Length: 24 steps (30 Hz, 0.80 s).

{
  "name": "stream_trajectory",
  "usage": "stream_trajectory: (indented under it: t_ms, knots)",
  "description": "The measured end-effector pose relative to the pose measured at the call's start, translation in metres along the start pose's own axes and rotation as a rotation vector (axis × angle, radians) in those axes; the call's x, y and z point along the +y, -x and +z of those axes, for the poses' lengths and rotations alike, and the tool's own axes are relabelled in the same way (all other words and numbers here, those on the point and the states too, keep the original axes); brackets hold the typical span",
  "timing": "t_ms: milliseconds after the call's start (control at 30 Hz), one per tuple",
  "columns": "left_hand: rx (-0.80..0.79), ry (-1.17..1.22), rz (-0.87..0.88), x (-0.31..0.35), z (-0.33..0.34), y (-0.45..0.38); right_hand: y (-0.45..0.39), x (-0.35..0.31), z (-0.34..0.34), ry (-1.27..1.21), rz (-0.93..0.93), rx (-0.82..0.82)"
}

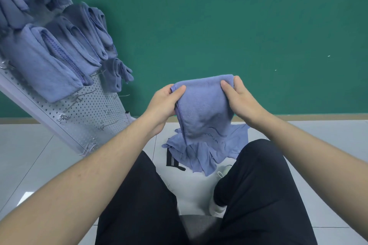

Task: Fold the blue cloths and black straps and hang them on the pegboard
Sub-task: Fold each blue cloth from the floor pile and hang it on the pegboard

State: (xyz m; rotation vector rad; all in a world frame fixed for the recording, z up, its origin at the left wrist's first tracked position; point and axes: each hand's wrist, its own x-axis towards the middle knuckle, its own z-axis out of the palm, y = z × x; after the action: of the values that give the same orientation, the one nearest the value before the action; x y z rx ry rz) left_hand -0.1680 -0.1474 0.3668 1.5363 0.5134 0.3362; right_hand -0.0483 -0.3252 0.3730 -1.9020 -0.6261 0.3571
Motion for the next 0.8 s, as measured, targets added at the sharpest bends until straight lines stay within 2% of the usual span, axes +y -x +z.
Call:
stream_trajectory:
  t_ms: [133,233,400,567,667,800]
  knots:
    - [0.028,0.009,0.023,-0.001,0.008,0.002,0.001,0.000,0.012,-0.033,-0.048,0.082]
    - [0.112,0.000,0.023,-0.003,0.009,0.005,0.002,0.004,0.009,-0.147,-0.017,-0.029]
    - [0.183,-0.050,0.080,-0.014,0.007,0.010,0.005,0.012,0.011,-0.100,-0.014,-0.118]
    - [0.187,-0.043,0.115,-0.018,0.012,0.016,0.007,0.015,0.020,-0.104,-0.057,-0.028]
    - [0.221,-0.034,0.192,-0.017,0.011,0.018,0.006,0.017,0.025,-0.120,-0.038,0.033]
    - [0.287,-0.140,0.304,-0.020,0.018,0.022,0.008,0.017,0.034,-0.170,-0.029,0.138]
